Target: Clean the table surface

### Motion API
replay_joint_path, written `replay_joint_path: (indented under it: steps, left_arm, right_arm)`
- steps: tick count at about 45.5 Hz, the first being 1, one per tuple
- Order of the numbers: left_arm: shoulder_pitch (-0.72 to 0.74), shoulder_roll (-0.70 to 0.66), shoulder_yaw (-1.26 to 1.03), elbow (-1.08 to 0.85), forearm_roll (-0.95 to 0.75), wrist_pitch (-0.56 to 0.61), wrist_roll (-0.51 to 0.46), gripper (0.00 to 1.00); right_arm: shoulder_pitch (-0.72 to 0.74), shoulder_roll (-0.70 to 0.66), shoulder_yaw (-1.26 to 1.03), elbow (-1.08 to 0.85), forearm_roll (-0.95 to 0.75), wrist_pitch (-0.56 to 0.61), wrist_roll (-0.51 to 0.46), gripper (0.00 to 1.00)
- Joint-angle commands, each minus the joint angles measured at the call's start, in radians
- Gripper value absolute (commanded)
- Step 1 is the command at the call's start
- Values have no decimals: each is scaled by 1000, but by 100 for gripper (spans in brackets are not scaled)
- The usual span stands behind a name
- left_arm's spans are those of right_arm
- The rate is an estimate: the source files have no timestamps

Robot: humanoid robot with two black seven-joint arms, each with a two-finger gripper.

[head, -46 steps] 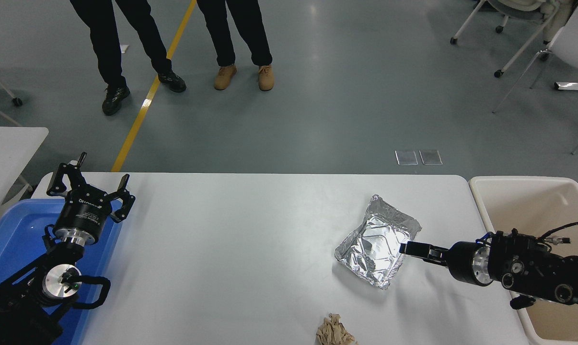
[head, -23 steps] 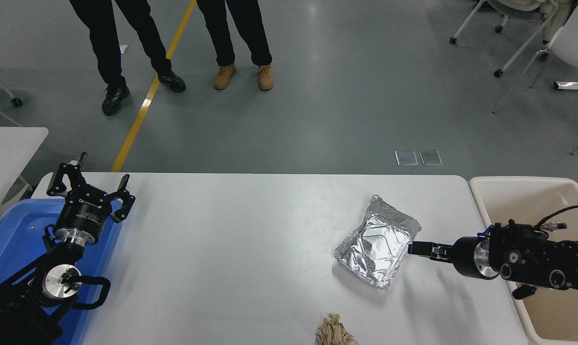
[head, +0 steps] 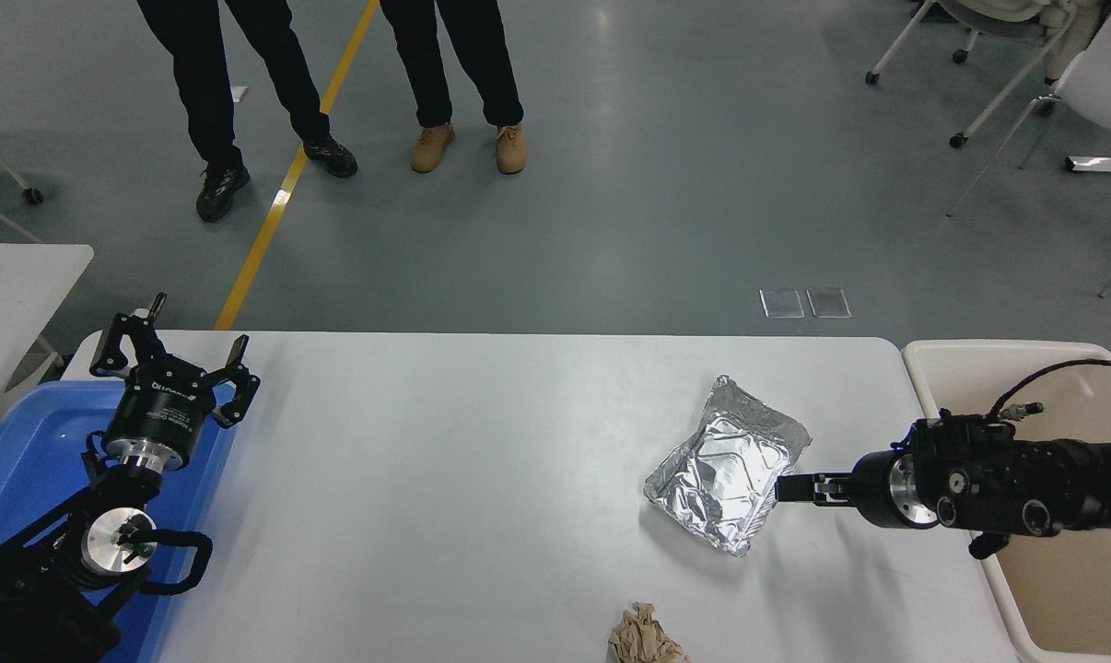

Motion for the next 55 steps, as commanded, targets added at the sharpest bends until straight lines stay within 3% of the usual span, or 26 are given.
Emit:
replay_joint_path:
  steps: [1, 23, 55]
  left_arm:
    - [0, 0, 0, 0, 0, 0, 0, 99]
    - [0, 0, 0, 0, 0, 0, 0, 99]
    - [0, 0, 0, 0, 0, 0, 0, 99]
  right_arm:
    - [33, -5, -9, 42, 41, 7, -4, 96]
    - [14, 58, -7, 18, 157, -30, -28, 96]
    - [-65, 86, -16, -34, 152, -83, -53, 87]
